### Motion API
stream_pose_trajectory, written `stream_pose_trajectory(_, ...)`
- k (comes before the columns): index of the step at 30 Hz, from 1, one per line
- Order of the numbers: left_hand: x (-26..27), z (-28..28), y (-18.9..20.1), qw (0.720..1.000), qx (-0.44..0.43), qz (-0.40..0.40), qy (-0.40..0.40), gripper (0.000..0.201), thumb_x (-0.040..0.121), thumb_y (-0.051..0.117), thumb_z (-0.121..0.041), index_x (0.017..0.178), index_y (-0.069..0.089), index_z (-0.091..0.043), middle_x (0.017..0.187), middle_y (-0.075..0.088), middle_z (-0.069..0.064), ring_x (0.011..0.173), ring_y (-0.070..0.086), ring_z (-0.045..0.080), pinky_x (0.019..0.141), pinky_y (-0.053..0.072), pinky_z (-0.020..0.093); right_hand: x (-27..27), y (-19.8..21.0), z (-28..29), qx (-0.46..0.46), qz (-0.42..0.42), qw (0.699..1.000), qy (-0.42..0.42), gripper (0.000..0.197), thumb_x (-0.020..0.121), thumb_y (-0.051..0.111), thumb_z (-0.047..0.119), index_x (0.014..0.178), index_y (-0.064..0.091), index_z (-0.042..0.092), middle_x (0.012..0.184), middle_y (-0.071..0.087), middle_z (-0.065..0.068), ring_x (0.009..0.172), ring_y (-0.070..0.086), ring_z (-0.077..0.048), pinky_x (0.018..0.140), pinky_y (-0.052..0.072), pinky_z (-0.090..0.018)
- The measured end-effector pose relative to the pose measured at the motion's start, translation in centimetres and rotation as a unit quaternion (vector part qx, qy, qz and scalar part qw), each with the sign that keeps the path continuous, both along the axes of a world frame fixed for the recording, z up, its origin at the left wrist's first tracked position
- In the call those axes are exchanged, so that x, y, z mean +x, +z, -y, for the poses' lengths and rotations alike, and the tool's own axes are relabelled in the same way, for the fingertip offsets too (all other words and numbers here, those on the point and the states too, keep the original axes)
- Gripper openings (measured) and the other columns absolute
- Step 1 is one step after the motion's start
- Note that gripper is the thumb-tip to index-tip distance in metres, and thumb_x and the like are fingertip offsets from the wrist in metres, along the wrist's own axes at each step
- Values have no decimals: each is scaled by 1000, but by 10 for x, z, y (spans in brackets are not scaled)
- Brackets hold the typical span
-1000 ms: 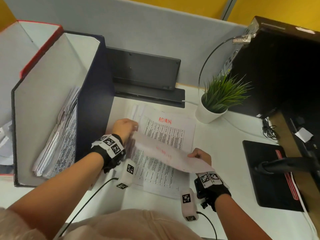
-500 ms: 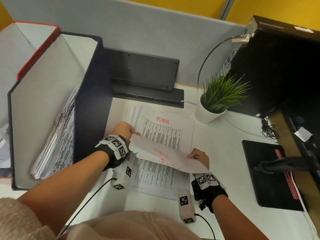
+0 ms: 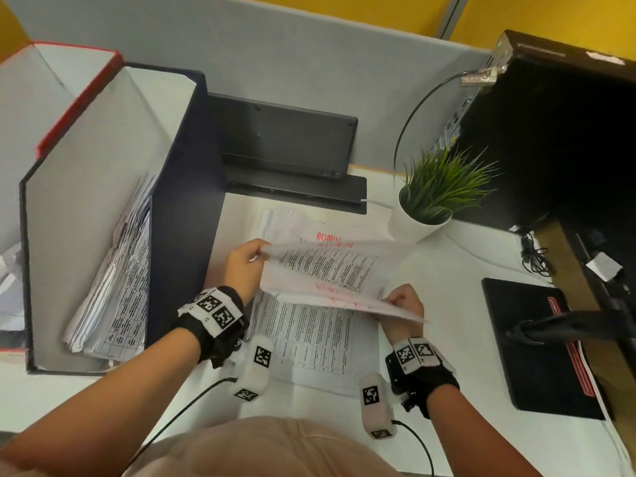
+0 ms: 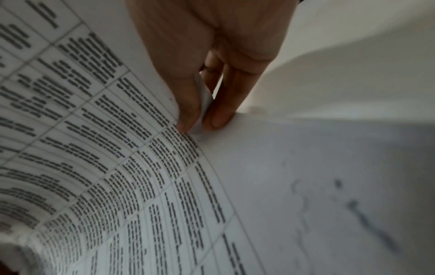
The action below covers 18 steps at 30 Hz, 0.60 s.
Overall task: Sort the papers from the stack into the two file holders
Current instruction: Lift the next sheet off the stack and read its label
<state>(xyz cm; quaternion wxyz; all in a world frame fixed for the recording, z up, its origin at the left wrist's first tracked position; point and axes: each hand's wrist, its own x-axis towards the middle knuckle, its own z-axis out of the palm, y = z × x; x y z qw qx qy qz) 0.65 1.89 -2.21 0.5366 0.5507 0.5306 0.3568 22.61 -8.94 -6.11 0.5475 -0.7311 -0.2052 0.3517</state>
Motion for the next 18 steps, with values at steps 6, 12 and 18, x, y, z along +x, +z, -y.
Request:
stream_pose_trajectory(6,0,-4,3,997,-40,18,-60,35,80,42,19,60,55,-8,78,57,12,79,54,24,71,46,35,6,4,3,12,-21,998,64,43,70,67,-19,106,60,4,77,61,-14,60,55,-20,55,51,-22)
stream_pose_trajectory(12,2,-25,-5,988,-82,-116,-56,31,86,43,11,82,67,-8,93,64,13,91,58,28,88,47,39,6,3,-1,-173,-116,978,-16,47,85,38,-21,72,67,13,82,67,8,79,63,-14,56,46,-24)
stream_pose_trajectory(18,1,-33,-8,941,-120,-307,-70,26,77,74,-32,83,72,-7,82,67,6,79,63,22,67,47,26,12,-3,10,-60,-224,971,-56,37,67,53,-8,34,46,9,43,41,-3,34,42,-15,37,37,-9)
